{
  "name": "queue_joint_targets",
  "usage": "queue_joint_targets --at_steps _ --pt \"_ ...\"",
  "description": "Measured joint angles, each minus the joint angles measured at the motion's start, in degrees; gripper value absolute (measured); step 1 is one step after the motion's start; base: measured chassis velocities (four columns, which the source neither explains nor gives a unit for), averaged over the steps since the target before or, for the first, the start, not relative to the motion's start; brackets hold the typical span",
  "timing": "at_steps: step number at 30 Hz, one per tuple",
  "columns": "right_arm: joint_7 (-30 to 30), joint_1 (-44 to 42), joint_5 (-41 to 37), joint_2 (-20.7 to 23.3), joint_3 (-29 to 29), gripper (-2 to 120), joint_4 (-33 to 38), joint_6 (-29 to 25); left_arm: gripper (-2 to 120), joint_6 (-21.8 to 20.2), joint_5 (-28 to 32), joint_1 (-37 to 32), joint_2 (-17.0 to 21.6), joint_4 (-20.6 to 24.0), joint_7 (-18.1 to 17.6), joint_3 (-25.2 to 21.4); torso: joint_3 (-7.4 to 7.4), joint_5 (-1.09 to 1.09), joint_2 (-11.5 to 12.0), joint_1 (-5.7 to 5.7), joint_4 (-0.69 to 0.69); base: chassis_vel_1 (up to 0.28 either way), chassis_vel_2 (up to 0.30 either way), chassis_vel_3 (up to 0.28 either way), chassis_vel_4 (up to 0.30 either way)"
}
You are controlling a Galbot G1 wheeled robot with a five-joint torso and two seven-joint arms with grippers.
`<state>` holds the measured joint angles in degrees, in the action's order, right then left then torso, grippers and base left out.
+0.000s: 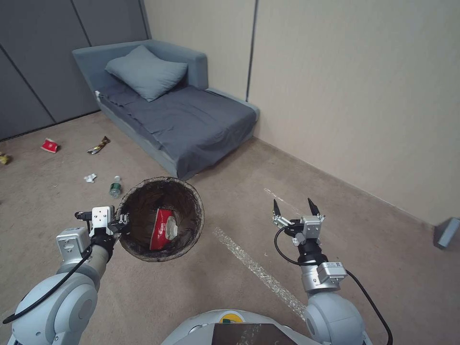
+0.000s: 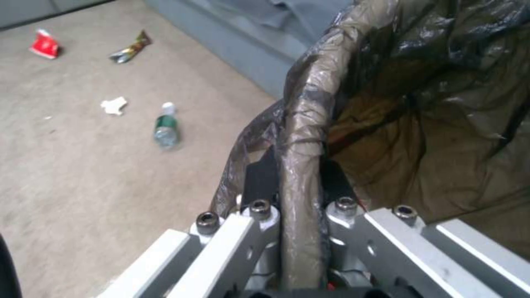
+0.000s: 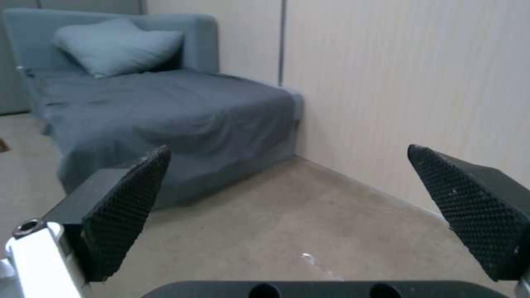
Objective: Pick up the trash bin, then pick up the garbage from the floor and place it into the trash bin.
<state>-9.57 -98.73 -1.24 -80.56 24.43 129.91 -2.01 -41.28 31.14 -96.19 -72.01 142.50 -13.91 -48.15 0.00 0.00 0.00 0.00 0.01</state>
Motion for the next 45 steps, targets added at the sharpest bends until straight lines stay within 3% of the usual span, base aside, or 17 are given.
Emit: queue_joint_targets --at_steps 45 --pt "-0.8 1.2 -0.5 0.0 -0.5 100 -0.6 0.5 3 0.2 -0.3 -0.7 -0.6 0.8 -0.1 -0.1 0.00 0.00 0.0 0.00 0.00 0.084 0.084 0.088 0.087"
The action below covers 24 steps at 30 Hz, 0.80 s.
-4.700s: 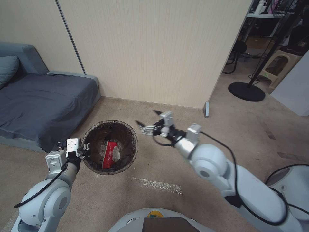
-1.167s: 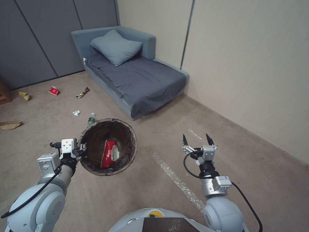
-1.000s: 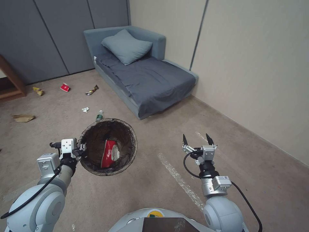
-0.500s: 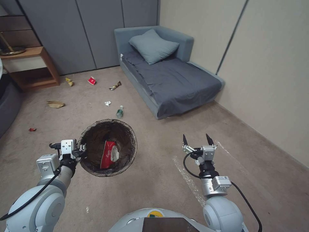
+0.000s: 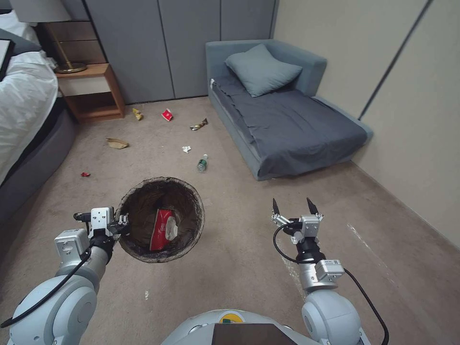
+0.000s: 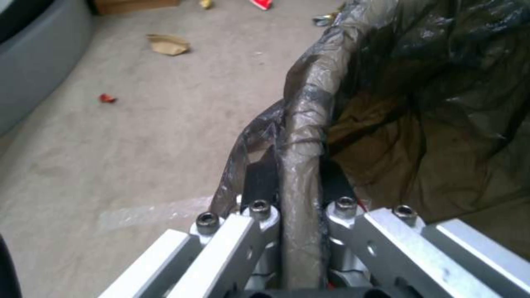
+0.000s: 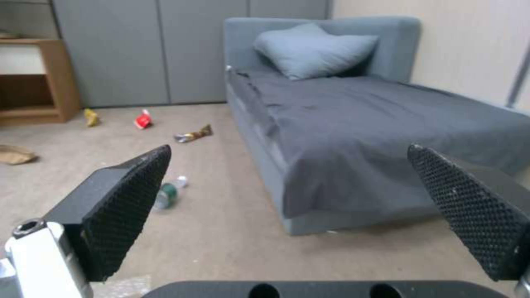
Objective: Pick up the trash bin, then pick up the garbage from the floor and place it into the trash bin.
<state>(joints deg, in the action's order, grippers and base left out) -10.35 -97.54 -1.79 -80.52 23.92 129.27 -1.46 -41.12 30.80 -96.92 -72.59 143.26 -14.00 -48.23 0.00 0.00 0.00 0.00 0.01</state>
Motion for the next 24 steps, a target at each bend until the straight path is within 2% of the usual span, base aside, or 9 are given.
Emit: queue_joint_targets --at_steps 16,24 --pt "-0.4 0.7 -0.2 0.0 0.0 100 -0.3 1.3 3 0.2 -0.1 -0.3 0.0 0.0 0.0 0.1 0.00 0.00 0.0 0.00 -0.02 0.081 0.089 0.078 0.085" --pt "-0.9 0.9 -0.6 0.2 0.1 100 -0.3 2.9 3 0.8 -0.4 -0.3 0.0 0.0 0.1 0.3 0.00 0.00 0.0 0.00 0.01 0.000 0.000 0.000 0.000"
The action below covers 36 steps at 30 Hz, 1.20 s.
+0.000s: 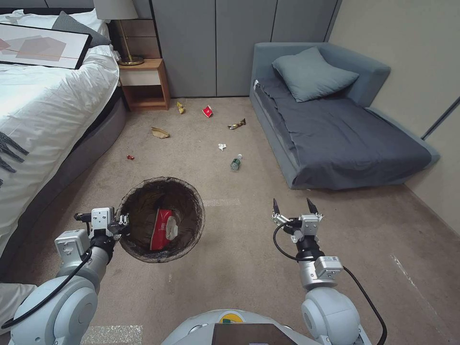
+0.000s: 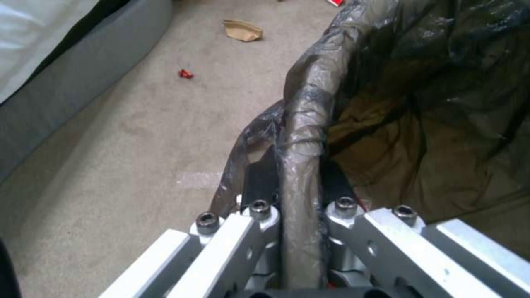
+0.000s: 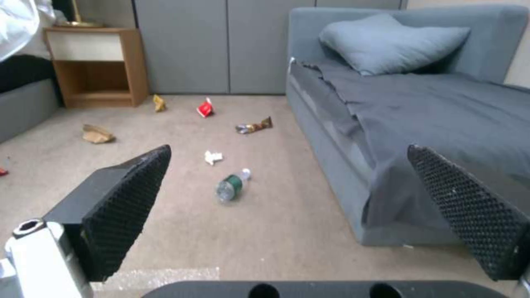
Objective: Pick up the trash bin, then pick up the garbage from the floor and place it into the trash bin.
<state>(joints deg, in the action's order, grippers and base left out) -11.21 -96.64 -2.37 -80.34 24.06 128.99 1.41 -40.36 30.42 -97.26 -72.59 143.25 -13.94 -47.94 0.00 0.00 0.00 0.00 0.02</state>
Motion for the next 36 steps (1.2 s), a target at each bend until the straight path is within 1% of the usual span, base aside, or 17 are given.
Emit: queue_joint_targets --at_steps 12,26,36 --pt "-0.7 0.4 -0.2 -0.1 -0.3 100 0.0 1.1 3 0.0 -0.1 -0.1 0.2 0.0 0.0 0.0 0.00 0.00 0.0 -0.01 -0.03 -0.005 0.005 0.004 -0.002" --pt "-0.7 0.4 -0.1 -0.2 -0.5 100 -0.5 1.1 3 0.1 -0.1 0.4 0.1 -0.3 0.1 -0.2 0.01 0.00 0.0 0.00 -0.01 -0.131 0.134 0.136 -0.141" --pt "-0.8 0.6 0.0 -0.2 -0.6 100 -0.7 1.0 3 0.1 0.0 0.5 -0.1 -0.4 0.1 -0.2 0.00 0.00 0.0 -0.01 -0.02 -0.109 0.117 0.117 -0.113"
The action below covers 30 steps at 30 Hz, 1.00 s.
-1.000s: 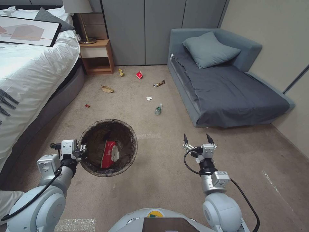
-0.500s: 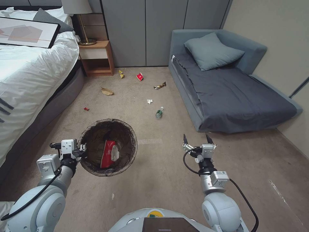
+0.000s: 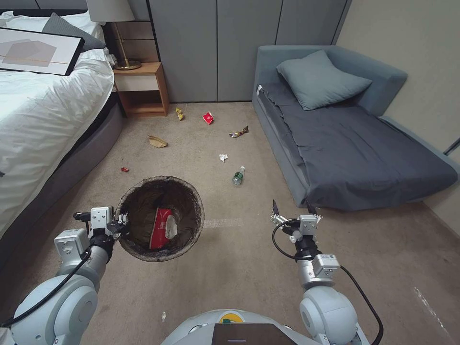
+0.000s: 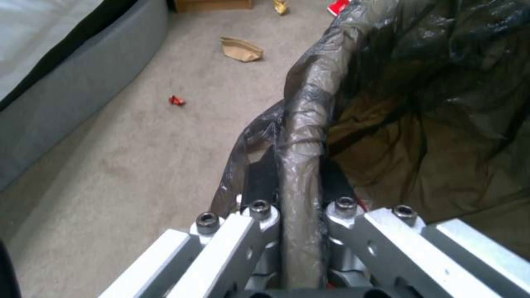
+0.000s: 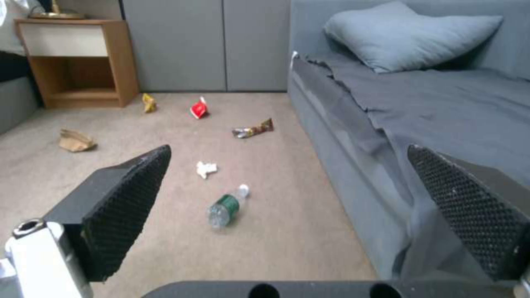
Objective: Pick up the trash bin, then pick up the garbage from the floor and place it into the trash bin.
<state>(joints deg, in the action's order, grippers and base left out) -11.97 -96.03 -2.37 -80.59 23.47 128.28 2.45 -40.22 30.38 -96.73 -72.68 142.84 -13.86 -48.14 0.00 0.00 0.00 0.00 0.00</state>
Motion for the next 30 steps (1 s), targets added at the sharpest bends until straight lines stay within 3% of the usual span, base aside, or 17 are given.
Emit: queue_joint_targets --at_steps 30 --pt "0.0 -0.1 0.3 -0.6 -0.2 100 -0.1 -0.3 3 0.1 0.0 0.0 -0.1 0.1 0.0 0.0 0.00 -0.01 0.0 0.00 0.00 -0.123 0.128 0.130 -0.127"
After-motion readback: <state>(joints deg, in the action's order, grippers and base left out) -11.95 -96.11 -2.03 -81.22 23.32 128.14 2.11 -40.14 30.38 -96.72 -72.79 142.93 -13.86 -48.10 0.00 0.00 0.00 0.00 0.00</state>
